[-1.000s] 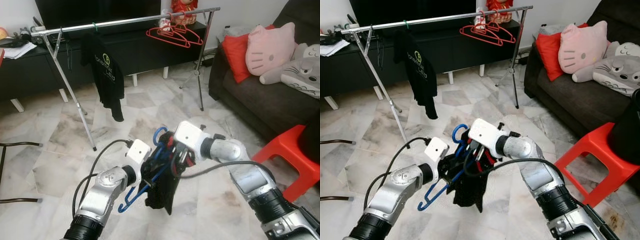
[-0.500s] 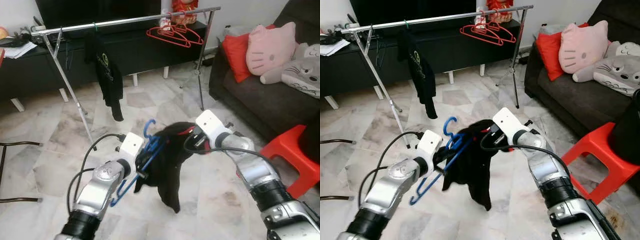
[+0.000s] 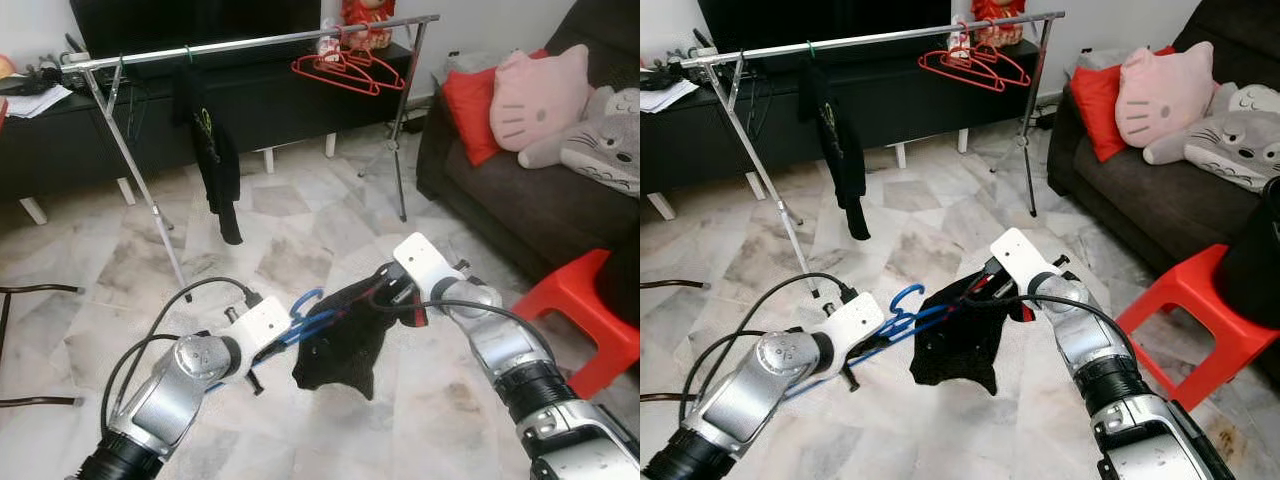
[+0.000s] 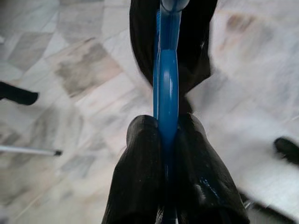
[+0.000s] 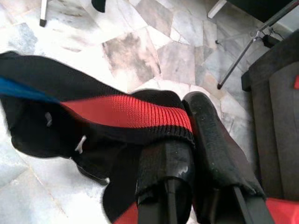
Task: Hang hanger
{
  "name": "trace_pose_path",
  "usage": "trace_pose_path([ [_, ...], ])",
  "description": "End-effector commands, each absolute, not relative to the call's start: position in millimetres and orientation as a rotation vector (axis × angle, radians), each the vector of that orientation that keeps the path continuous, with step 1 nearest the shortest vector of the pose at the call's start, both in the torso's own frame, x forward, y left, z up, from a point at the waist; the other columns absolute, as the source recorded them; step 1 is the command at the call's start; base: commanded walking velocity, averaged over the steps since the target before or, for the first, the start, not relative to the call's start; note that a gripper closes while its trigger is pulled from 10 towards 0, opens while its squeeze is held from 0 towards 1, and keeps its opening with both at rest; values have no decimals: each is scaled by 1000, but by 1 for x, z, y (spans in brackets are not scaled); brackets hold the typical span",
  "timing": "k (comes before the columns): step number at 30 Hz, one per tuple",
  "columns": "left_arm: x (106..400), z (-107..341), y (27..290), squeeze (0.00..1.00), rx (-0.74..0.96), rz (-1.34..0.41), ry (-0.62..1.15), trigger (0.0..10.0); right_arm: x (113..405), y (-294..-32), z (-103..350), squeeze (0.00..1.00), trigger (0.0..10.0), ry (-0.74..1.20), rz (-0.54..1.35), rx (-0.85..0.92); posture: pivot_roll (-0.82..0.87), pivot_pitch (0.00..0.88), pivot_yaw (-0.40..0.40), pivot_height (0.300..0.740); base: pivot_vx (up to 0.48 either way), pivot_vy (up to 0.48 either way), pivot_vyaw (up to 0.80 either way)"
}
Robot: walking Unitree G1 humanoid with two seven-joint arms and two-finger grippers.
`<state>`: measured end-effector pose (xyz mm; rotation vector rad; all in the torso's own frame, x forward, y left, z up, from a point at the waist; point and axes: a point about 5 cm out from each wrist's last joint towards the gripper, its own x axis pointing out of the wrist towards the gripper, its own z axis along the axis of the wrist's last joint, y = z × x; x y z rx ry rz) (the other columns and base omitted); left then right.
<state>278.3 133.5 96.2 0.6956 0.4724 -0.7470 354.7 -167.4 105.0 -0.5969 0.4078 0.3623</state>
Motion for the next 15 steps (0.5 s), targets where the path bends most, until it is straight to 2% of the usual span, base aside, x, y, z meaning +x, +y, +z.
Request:
trace_pose_path([
  [1,274,99,133,0,742,-768,481,10000,360,-170,114,0,10000,377,341,-614,-50,0,-54,740,0,0,0],
  [5,269,102,136,0,768,-808,488,10000,360,-170,111,0,10000,384,341,-617,-50,0,-54,740,0,0,0],
  [14,241,120,113,0,500,-1131,410,10000,361,-167,108,0,10000,387,343,-611,-43,0,-57,740,0,0,0],
  [15,236,128,109,0,431,-1182,385,10000,361,-168,107,0,10000,390,343,-610,-42,0,-57,740,0,0,0],
])
